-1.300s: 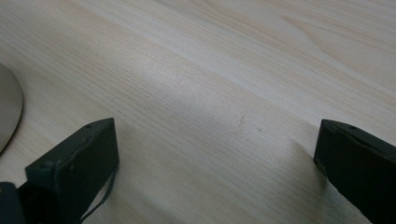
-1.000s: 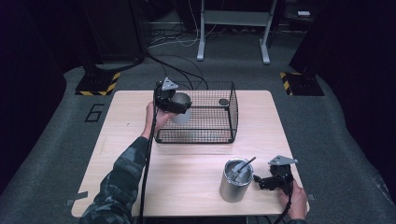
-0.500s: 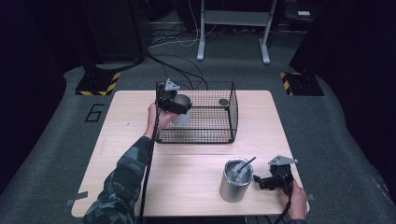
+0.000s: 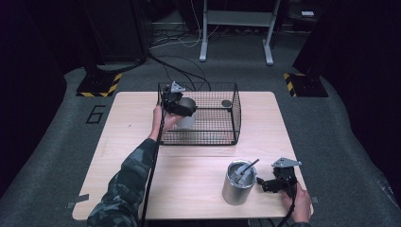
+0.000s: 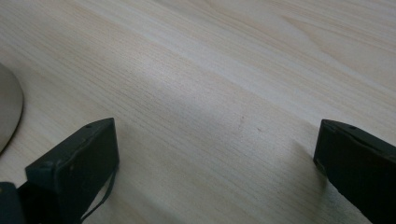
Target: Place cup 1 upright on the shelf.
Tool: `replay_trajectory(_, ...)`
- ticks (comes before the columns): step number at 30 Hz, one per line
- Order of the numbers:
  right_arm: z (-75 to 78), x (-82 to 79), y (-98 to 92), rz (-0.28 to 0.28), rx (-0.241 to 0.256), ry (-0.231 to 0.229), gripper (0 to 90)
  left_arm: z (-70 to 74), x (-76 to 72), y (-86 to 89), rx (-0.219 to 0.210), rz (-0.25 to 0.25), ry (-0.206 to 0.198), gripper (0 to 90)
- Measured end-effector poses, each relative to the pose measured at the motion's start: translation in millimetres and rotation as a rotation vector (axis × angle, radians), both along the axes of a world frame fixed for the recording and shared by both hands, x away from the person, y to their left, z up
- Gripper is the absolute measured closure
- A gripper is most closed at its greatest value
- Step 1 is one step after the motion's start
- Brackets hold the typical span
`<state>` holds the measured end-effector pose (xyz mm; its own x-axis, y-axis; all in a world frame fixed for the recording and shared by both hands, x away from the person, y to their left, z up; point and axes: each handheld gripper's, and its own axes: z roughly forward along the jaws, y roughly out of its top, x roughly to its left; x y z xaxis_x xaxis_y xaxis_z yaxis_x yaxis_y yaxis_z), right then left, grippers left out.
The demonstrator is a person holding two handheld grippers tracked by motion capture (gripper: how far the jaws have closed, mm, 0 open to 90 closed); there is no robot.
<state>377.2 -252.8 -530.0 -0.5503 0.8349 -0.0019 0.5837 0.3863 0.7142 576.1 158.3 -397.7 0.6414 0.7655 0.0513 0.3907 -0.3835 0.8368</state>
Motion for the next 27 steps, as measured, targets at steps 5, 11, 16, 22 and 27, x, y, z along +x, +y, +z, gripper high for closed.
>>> replay_trajectory(5, 0.0, 0.0, 0.0, 0.000, 0.000, 0.000, 0.0, -3.6, 2.9, -1.7, 0.007, 0.001, 0.022, 6.4)
replay_trajectory(11, 0.0, 0.0, 0.0, 0.000, 0.000, 0.000, 0.0, -7.6, 6.4, -0.9, 0.028, -0.001, 0.052, 6.4)
replay_trajectory(16, 0.0, 0.0, 0.0, 0.000, 0.000, 0.000, 0.0, -10.8, 8.4, -1.9, 0.038, 0.005, 0.061, 6.4)
replay_trajectory(22, 0.0, 0.0, 0.0, 0.000, 0.000, 0.000, 0.0, -12.0, 8.7, -3.1, 0.048, 0.004, 0.066, 6.4)
replay_trajectory(27, 0.0, 0.0, 0.0, 0.000, 0.000, 0.000, 0.0, -13.7, 9.7, -3.6, 0.056, 0.001, 0.084, 6.4)
